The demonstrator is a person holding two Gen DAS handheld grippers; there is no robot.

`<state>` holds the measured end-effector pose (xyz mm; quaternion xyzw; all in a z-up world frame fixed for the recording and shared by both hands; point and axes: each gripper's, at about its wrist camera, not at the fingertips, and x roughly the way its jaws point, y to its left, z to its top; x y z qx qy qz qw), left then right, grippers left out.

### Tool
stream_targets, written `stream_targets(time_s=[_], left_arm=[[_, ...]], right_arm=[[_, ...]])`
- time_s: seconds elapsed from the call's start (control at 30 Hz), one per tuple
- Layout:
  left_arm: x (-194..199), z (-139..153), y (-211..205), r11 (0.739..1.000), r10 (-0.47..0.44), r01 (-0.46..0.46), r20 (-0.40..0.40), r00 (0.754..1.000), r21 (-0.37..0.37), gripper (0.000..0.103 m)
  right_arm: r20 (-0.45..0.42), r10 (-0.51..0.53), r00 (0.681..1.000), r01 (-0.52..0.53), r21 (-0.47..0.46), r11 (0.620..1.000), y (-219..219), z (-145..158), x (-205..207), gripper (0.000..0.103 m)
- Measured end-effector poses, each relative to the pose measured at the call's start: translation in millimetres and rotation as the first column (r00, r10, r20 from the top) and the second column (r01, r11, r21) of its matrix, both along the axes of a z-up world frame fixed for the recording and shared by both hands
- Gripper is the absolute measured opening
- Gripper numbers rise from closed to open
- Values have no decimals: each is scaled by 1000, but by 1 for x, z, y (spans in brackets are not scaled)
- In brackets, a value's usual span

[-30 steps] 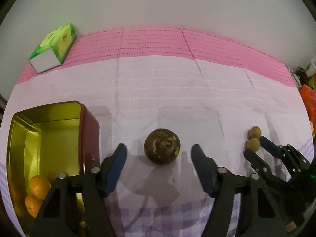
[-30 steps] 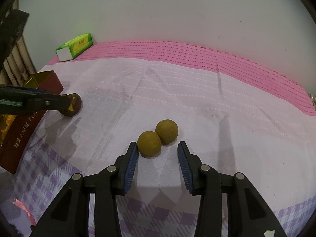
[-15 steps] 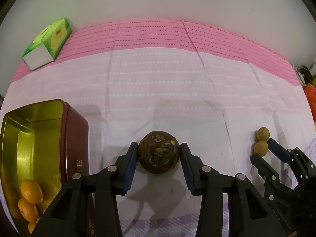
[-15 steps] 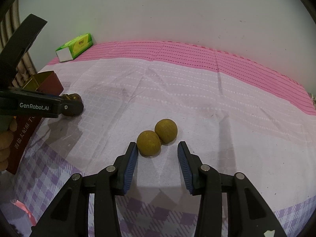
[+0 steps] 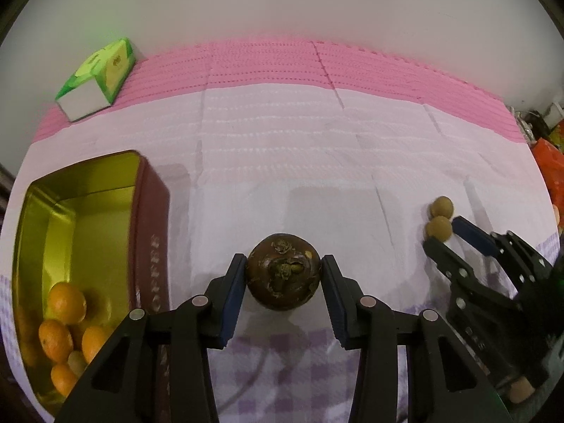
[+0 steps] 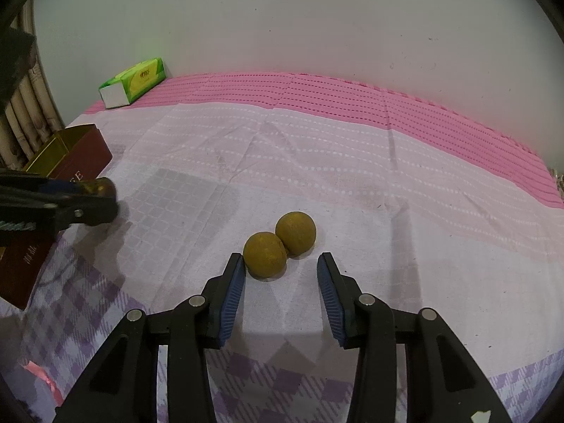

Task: Organize fruits
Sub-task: 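Carry the dark brown fruit over the tin tray with the left gripper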

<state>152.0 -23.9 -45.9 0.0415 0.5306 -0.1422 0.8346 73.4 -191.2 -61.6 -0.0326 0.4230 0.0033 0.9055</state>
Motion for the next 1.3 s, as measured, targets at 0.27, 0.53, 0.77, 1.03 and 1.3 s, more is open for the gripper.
stream_targets(time_s=[0.27,0.53,0.77,1.03,1.3], left_arm=[[-24,30,18,1000,14,-13,49,999,-17,44],[-39,54,52,998,57,-55,89,994,-27,44],[-46,59,82,994,109,-106,92,990,-31,44],[-49,62,117,987,162,-161,102,981,-19,44],[-51,50,160,976,215,-217,81,973,18,44]], right_arm=[[-1,-3,1000,3,-9,1000,0,0,1,43],[-1,-4,1000,4,-10,1000,-1,-1,1,44],[-1,-4,1000,4,-13,1000,-2,-1,2,44],[0,-4,1000,4,-12,1000,-2,-1,1,44],[-1,-7,1000,7,-14,1000,-4,-2,2,46]])
